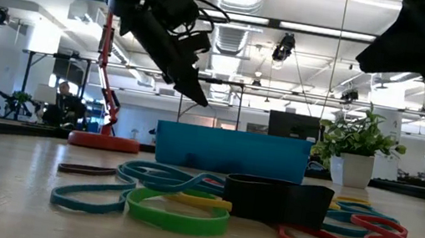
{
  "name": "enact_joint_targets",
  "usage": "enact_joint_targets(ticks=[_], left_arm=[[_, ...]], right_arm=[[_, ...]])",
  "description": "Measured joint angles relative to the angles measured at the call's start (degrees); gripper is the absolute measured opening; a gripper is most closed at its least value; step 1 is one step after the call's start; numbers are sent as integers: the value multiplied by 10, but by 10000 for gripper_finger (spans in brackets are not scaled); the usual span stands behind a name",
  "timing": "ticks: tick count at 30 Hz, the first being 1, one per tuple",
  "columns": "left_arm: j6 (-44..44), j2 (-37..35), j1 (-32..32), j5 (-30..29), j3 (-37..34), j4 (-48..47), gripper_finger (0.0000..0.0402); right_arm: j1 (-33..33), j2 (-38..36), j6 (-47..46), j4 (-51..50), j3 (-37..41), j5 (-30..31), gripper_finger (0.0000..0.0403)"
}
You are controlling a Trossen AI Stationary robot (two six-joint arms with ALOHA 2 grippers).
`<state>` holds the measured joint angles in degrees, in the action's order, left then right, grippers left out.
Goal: Pick and place rubber bands into bin
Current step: Put the yellow rubber band into the blue bin
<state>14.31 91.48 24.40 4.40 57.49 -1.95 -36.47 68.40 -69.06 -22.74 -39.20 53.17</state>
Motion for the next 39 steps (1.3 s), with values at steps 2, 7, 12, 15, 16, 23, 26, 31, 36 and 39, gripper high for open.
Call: enact_joint_targets(ticks=[2, 7, 12, 15, 16, 23, 26, 31, 36, 39], left_arm=[[3, 0, 0, 0, 0, 1, 0], [26, -3, 0, 41, 0, 0, 20], [18, -4, -2, 52, 0, -1, 74], [-20, -12, -3, 52, 0, -8, 100], [-38, -17, -3, 55, 0, -14, 106], [-98, -85, -25, 172, 2, -118, 120], [-100, -122, -51, 181, 2, -170, 121], [-116, -181, -95, 157, 2, -228, 121], [-141, -223, -124, 98, -9, -228, 121], [-161, -239, -133, 75, -28, -211, 121]], right_arm=[[0, 0, 0, 1, 0, 0, 56], [0, 4, 1, 2, 0, 0, 56], [0, 24, 0, 6, 0, 1, 56], [0, 44, 0, 16, 0, -5, 56], [0, 51, 2, 20, 0, -13, 56], [0, 122, 112, 103, 0, -143, 57], [1, 150, 174, 157, 0, -170, 57], [5, 163, 212, 191, -11, -180, 57], [25, 172, 269, 226, -15, -261, 57], [43, 187, 313, 269, -15, -309, 60]])
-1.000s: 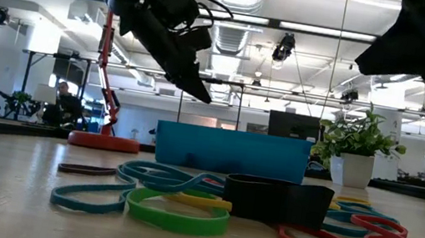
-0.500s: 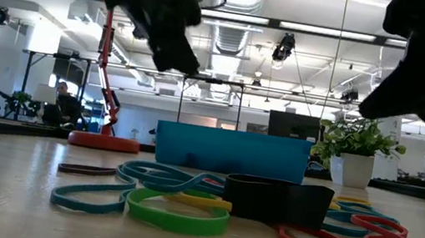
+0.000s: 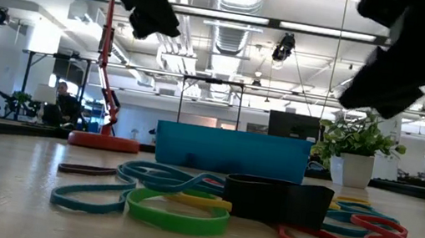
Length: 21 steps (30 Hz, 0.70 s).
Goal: Pick and place rubber bands into bin
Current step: Put the yellow rubber band into the blue bin
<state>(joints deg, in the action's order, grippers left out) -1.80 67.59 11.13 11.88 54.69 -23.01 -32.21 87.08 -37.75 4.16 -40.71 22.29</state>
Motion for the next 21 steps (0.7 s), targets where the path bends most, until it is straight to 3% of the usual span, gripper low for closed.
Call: enact_joint_targets(ticks=[7, 14, 21], left_arm=[[-56, -22, -12, -4, -49, 12, 121], [-70, -31, -30, -4, -68, 15, 121], [-70, -31, -33, -4, -76, 16, 121]], right_arm=[[40, 71, 21, 54, -5, -99, 88], [44, 122, -9, 53, -20, -105, 103], [45, 148, -14, 50, -29, -104, 91]])
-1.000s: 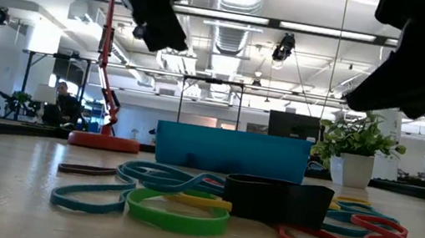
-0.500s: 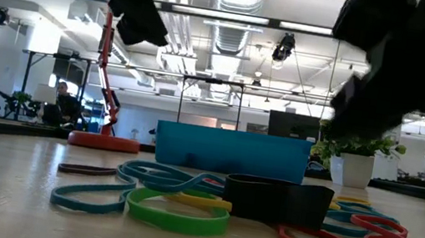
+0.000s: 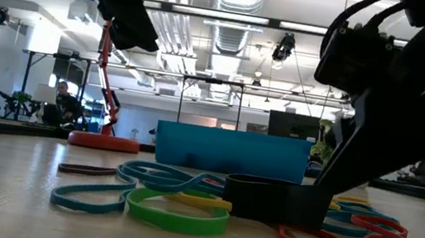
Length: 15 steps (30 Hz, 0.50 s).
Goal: Pick and place rubber bands into bin
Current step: Put the yellow rubber band into the blue bin
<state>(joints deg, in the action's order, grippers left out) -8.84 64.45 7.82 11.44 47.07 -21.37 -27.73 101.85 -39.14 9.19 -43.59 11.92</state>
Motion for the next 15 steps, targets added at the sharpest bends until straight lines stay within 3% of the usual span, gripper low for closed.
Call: enact_joint_targets(ticks=[10, 15], left_arm=[[0, 0, -1, 0, -8, 17, 121], [0, 0, -1, 0, -8, 16, 121]], right_arm=[[0, 17, -27, -7, -1, 5, 63], [0, 17, -32, -14, -1, 14, 25]])
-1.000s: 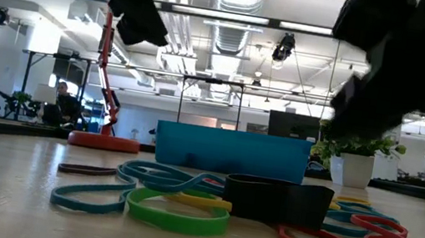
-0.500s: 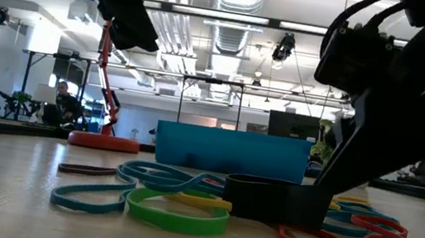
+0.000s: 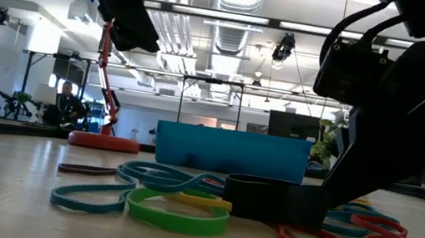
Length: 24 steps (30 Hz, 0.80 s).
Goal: Pick and place rubber bands into bin
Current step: Put the yellow rubber band into the blue bin
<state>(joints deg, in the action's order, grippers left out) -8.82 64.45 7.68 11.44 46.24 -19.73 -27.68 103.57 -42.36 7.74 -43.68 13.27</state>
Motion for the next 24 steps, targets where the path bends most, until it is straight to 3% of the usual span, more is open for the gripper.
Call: enact_joint_targets(ticks=[11, 24], left_arm=[[-6, 0, 0, 0, -3, 0, 121], [-13, 0, 0, 0, -8, 17, 121]], right_arm=[[0, -12, -8, -4, -4, 2, 8], [1, -112, 59, -1, -30, 20, 8]])
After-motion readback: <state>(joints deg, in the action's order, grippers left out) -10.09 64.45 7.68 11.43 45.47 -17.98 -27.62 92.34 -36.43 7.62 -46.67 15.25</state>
